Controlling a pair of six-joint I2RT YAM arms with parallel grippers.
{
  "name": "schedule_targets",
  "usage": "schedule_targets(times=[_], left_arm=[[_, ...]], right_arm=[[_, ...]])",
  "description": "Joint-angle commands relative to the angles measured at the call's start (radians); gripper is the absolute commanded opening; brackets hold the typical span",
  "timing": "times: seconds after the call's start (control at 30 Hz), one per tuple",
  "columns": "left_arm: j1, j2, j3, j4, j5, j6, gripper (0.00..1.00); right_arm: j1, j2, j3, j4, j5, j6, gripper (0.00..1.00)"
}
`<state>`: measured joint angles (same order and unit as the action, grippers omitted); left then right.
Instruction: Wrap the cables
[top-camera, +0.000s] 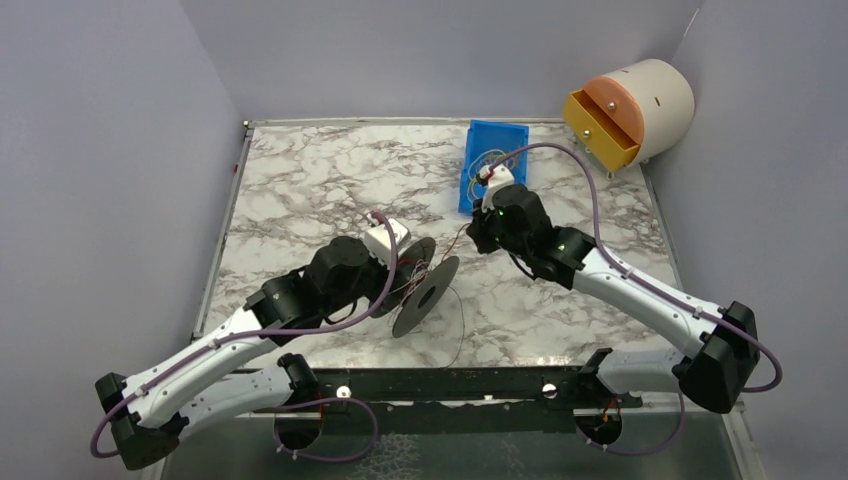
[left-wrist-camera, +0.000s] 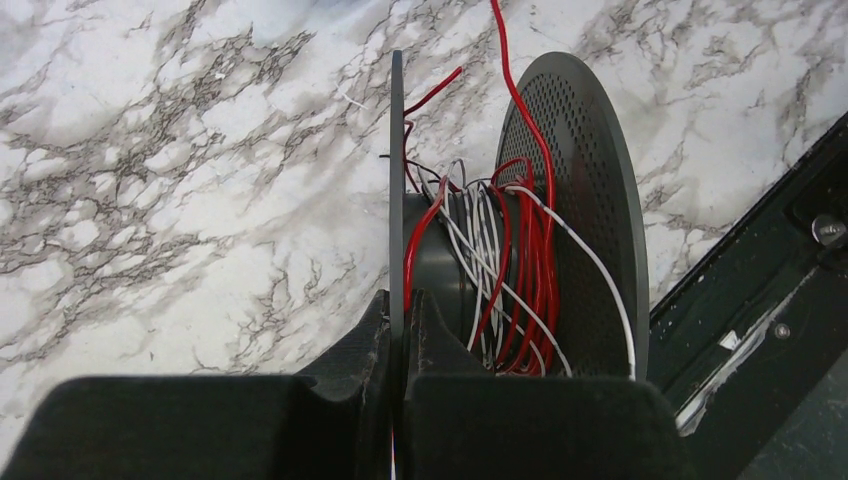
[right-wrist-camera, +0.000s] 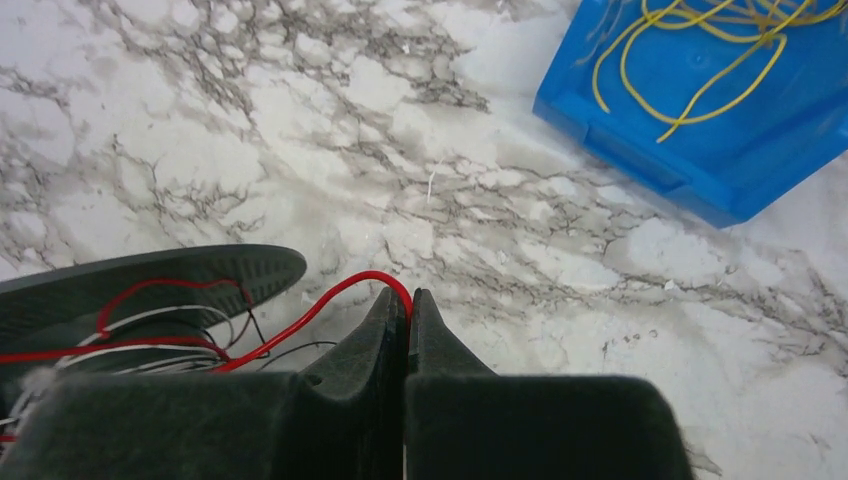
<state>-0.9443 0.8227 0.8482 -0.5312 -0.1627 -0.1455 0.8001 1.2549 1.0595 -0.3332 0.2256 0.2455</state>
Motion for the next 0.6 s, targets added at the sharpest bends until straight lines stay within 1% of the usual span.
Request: schedule_targets(times=[0.0, 0.3, 0.43, 0.57], left_arm=[[-0.002, -0.074, 0.068, 0.001, 0.102, 0.052, 0.00], [-0.002, -0.153, 0.139, 0.008, 0.191, 0.024, 0.00], [-0.002, -0.174, 0.164, 0.012, 0.182, 0.003, 0.00], [-0.001, -0.211, 0.164, 0.051, 0.158, -0.020, 0.00]], right_arm=[[-0.029, -0.017, -0.065, 0.059, -0.090, 0.050, 0.01], [-0.038, -0.067, -0.283, 0.168, -0.221, 0.137, 0.01], [-0.038, -0.113, -0.374, 0.246, -0.265, 0.159, 0.01], [-0.038, -0.166, -0.453, 0.333, -0.347, 0.172, 0.01]])
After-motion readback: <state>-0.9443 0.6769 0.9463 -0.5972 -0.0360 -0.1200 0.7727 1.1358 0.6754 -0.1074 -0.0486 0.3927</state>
